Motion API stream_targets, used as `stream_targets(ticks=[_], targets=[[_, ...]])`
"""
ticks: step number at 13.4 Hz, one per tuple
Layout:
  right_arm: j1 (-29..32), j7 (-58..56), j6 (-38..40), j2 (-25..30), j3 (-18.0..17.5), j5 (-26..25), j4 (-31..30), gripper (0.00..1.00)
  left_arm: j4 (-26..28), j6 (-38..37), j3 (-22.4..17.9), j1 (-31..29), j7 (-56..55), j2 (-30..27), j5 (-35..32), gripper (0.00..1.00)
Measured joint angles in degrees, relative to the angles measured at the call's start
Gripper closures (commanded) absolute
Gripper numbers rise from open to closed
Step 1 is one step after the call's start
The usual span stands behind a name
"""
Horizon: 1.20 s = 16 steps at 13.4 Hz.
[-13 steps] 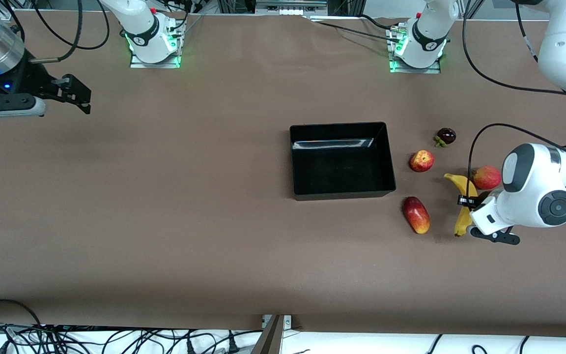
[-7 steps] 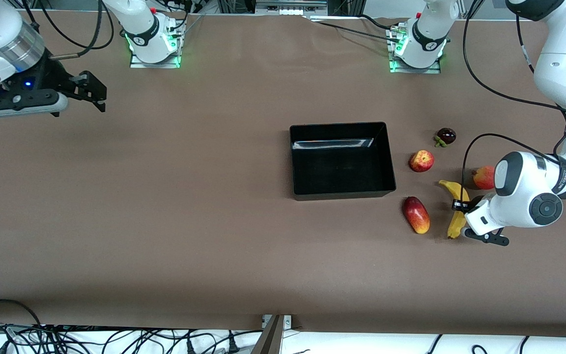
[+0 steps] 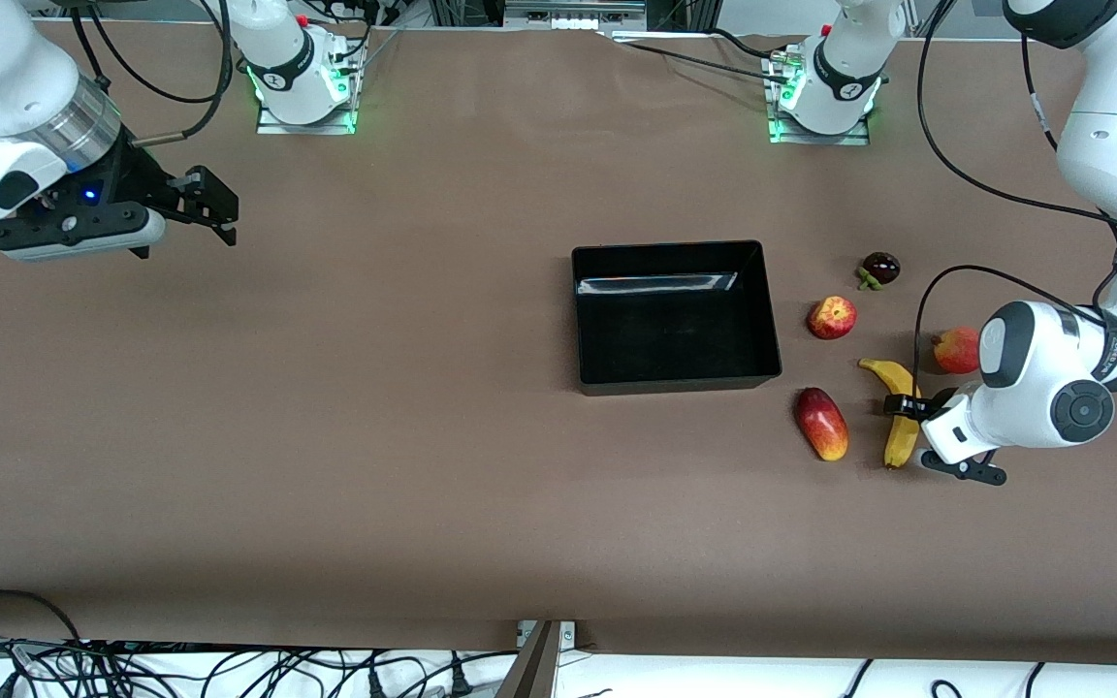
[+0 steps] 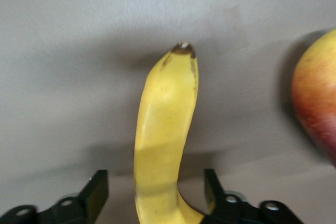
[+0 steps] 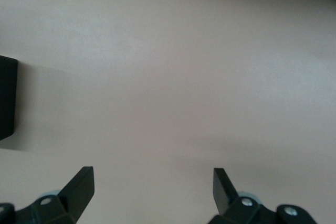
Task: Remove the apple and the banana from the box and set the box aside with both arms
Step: 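Release the banana and raise the left gripper while the right gripper reaches forward, then grasp the rim of the empty black box with the right gripper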
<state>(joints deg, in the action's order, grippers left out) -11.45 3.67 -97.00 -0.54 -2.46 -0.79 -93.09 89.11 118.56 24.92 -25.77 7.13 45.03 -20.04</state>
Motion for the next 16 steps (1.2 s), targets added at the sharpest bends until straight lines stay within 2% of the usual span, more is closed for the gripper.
stream_targets(ticks=[2, 4, 6, 8, 11, 12, 13, 14, 16], targets=[[-0.2, -0.2, 0.0, -0.1, 0.0, 0.4, 0.0, 0.0, -1.8, -5.0, 2.5, 0.0, 0.0, -3.4, 0.0, 0.0], [-1.7, -0.5, 1.4, -1.2, -0.1, 0.7, -0.4, 0.0, -4.8, -13.2, 6.1, 0.0, -0.1, -8.2, 0.0, 0.0], [-4.5, -0.5, 3.2, -4.2, -0.2, 1.0, -0.7, 0.0, -8.9, -21.9, 9.7, 0.1, -0.1, -12.1, 0.0, 0.0], [-8.0, 0.8, 2.1, -7.3, -0.2, 3.6, -0.7, 0.0, -13.5, -30.4, 12.5, 0.2, -0.2, -14.3, 0.0, 0.0], [-13.2, 9.5, -2.6, -12.5, -0.3, 7.2, -0.6, 0.0, -17.7, -37.2, 13.9, 0.2, -0.2, -17.2, 0.3, 0.0], [-15.6, 13.0, -6.4, -14.6, -0.3, 7.9, -0.6, 0.0, -17.9, -37.6, 13.2, 0.4, -0.4, -18.5, 1.5, 0.0], [-18.3, 17.2, -10.4, -16.6, -0.4, 8.1, -0.6, 0.0, -17.9, -37.8, 10.7, 1.7, -1.1, -20.1, 3.7, 0.0], [-21.0, 21.5, -13.9, -18.8, -0.4, 8.1, -0.6, 0.0, -17.8, -37.8, 5.6, 4.8, -1.4, -21.9, 6.8, 0.0], [-25.8, 28.3, -21.0, -23.4, -0.4, 8.1, -0.2, 0.0, -16.8, -36.7, -7.1, 13.2, -2.4, -25.5, 13.9, 0.0]])
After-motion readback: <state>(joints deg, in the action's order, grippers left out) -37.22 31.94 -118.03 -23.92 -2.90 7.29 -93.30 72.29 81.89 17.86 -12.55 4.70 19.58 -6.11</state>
